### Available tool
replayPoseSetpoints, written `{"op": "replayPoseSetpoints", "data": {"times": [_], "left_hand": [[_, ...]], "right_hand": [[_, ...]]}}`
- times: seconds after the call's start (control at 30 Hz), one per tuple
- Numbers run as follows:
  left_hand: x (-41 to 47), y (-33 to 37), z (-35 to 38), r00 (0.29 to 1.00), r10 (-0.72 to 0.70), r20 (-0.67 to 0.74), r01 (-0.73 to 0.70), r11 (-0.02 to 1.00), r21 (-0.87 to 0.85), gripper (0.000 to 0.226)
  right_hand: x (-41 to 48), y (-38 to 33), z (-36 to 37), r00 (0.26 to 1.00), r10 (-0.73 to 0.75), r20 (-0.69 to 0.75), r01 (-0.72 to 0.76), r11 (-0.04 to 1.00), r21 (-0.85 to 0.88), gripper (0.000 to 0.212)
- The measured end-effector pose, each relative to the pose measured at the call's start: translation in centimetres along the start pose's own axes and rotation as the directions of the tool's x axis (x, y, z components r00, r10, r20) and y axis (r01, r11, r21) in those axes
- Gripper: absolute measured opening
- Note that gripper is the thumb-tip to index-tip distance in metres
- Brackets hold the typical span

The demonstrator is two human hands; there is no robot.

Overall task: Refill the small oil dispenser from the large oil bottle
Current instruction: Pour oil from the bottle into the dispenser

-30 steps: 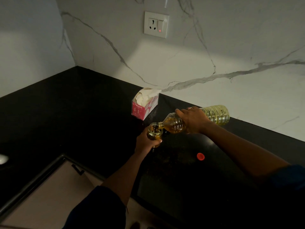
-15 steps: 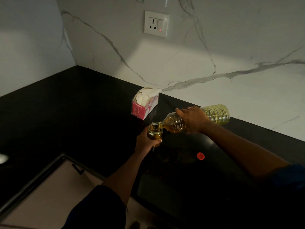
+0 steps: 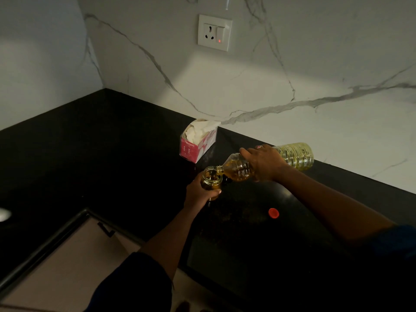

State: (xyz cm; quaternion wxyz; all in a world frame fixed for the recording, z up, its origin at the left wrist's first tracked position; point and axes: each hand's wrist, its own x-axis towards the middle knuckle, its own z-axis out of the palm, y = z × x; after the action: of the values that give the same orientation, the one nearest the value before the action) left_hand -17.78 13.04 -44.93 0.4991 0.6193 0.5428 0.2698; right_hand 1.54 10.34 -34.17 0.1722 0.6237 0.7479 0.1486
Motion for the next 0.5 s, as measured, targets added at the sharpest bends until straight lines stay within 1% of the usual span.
{"op": "replayPoseSetpoints", "data": {"times": [0.23,0.5], "left_hand": [[0.11,0.12,0.12,1.000,-0.019,-0.010,0.019,1.000,0.000,0.076],[0.16,-0.05,0.10,1.000,-0.003,-0.006,0.003,1.000,0.006,0.074]], "right_hand": [[-0.05,0.00,-0.02,1.000,0.003,-0.002,-0.003,1.000,0.019,0.095],[-0.13,-0.01,-0.09,1.000,0.004,-0.010,-0.004,1.000,0.019,0.093]]}}
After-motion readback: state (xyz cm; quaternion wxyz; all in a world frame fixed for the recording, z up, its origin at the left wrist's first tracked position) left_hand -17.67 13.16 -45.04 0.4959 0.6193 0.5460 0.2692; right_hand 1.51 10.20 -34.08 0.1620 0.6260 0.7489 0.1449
